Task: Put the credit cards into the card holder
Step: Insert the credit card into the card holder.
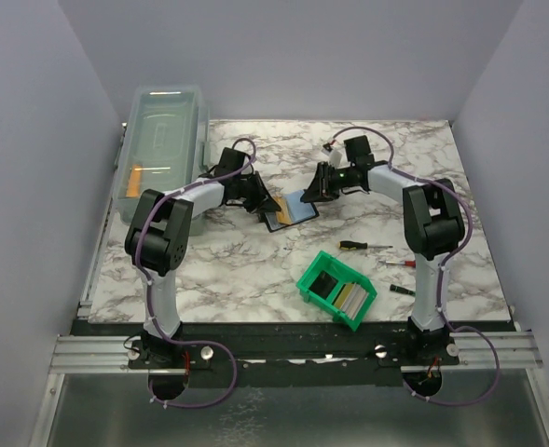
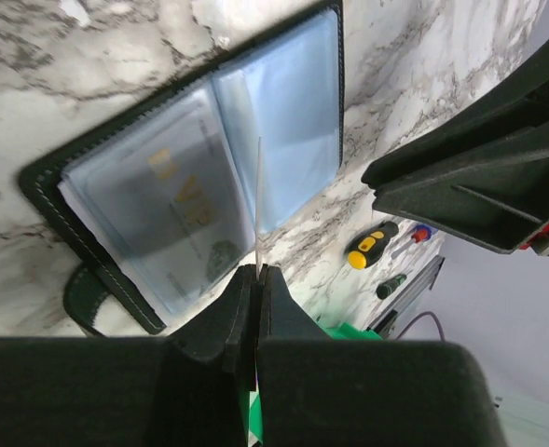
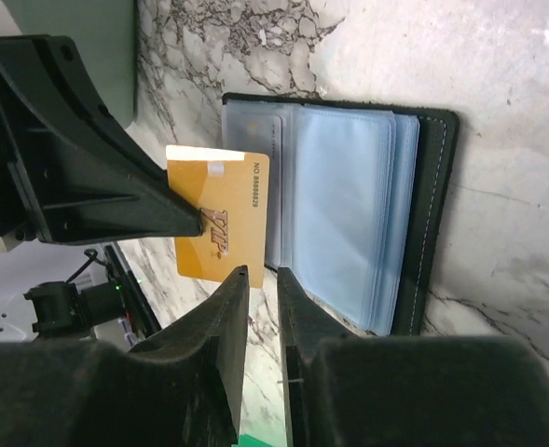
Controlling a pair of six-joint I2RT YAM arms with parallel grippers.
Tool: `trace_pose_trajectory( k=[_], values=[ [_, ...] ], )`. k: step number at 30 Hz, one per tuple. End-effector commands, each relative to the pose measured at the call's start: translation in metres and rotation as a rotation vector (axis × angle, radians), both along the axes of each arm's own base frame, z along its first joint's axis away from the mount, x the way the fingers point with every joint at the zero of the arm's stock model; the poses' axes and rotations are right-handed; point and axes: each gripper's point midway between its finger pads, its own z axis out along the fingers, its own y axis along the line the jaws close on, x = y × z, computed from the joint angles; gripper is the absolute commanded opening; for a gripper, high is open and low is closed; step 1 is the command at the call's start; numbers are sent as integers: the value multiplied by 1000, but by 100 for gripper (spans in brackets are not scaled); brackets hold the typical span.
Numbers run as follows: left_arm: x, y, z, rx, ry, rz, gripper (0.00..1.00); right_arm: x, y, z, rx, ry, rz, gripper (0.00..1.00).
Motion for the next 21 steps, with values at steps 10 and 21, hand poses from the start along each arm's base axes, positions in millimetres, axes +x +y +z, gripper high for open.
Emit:
trace_pose_trajectory(
  k=[10,21],
  values=[
    [6,-4,-6,-142,43,-15,0,13,9,-26,15,22,34,20],
    [8,-1,-21,-126,70,9,0,12,7,-40,-8,38,24,19]
  ],
)
